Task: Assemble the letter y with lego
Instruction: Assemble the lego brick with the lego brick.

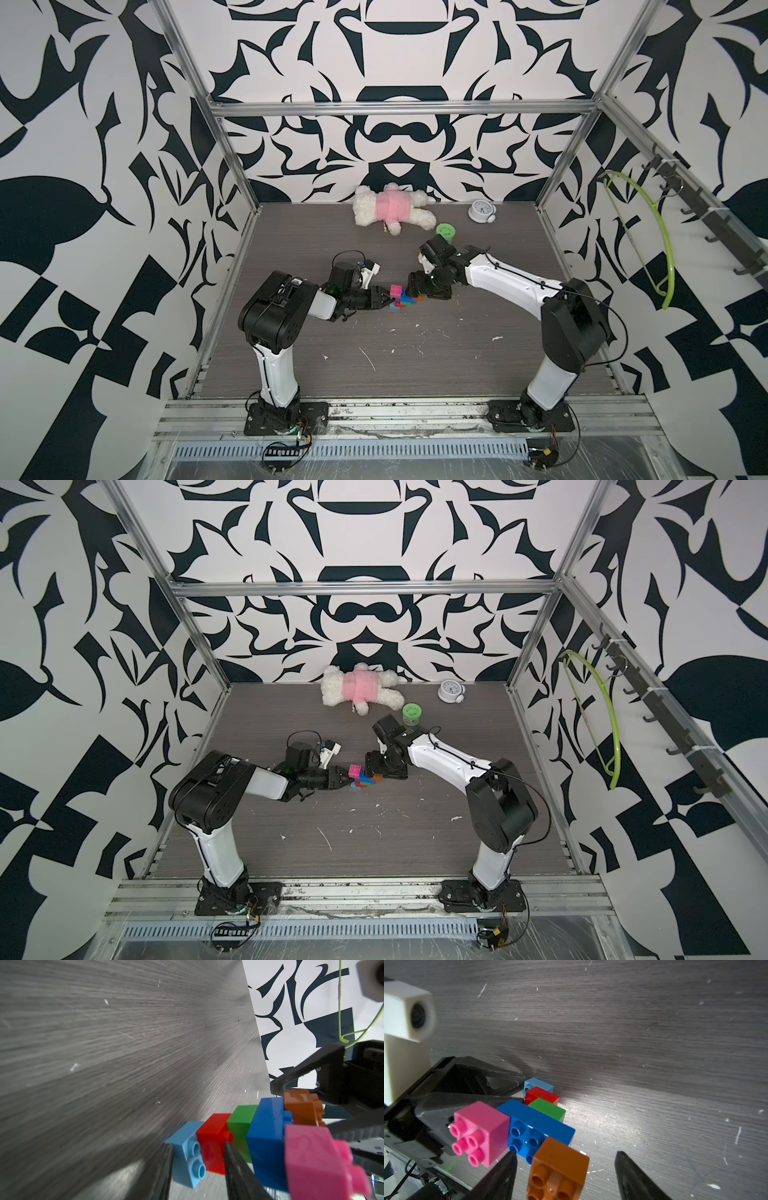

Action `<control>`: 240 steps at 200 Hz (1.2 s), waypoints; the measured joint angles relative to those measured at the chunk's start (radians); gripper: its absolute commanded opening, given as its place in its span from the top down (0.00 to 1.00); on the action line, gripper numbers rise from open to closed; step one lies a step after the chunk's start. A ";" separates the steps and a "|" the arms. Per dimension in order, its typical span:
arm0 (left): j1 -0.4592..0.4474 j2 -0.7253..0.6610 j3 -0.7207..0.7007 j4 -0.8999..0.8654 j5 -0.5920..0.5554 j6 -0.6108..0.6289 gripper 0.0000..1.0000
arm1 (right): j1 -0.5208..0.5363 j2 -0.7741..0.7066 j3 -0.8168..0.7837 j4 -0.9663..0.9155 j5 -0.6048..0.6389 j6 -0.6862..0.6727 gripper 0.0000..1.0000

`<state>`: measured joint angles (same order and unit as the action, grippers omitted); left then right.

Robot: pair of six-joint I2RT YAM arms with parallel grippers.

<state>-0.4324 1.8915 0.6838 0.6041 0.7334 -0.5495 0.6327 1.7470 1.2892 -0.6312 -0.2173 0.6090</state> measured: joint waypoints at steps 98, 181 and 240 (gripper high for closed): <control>0.000 0.000 0.002 -0.003 0.000 0.000 0.57 | 0.002 0.003 0.000 -0.001 0.002 0.000 0.24; 0.000 0.000 0.002 -0.004 0.000 0.000 0.57 | 0.002 0.026 0.000 0.002 0.003 0.000 0.25; 0.000 0.000 0.003 -0.007 0.001 0.000 0.57 | 0.002 0.027 0.000 0.002 0.004 0.000 0.26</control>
<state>-0.4324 1.8915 0.6872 0.5972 0.7341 -0.5495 0.6350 1.7737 1.2896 -0.6289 -0.2134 0.6090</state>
